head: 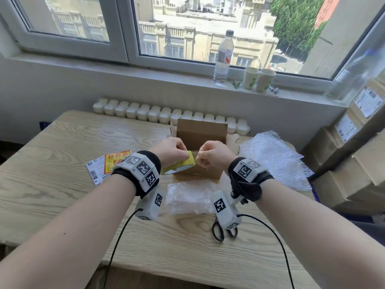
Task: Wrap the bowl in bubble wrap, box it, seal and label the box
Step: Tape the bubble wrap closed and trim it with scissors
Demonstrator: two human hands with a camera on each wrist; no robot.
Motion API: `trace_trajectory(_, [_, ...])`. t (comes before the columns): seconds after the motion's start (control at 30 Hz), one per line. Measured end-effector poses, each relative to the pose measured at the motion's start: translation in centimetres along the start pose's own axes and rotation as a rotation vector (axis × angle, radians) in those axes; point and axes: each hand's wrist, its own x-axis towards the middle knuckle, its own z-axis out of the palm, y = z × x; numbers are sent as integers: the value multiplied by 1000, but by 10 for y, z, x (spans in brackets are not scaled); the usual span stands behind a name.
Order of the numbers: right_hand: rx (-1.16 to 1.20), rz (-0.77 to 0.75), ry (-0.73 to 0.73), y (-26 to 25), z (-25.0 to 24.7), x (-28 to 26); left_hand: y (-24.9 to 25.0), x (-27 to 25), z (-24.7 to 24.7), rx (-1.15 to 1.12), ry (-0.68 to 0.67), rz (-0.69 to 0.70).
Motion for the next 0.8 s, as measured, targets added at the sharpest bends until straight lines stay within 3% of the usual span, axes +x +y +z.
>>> trace_trajectory(0.17, [12,-7,-42,5,0,-3,-11,-3,12,198,-109,-22])
trace_trajectory(0.27, [91,26,98,17,-25,0,-45,-14,20,391,-175,-163])
trace_trajectory(0.37, [-84,66,157,43,-47,2,-76,-21,27,268,-134,-236])
trace_trajectory(0.47, [-290,111,45,66,-29,10,-80,-18,36,97,-95,-248])
trace_trajectory(0.67, [-562,9,-134,73,34,27,-74,-13,54,-85,-64,-245])
trace_trajectory(0.8, [-677,-22,-257,81,53,35,-81,-13,60,-187,-50,-343])
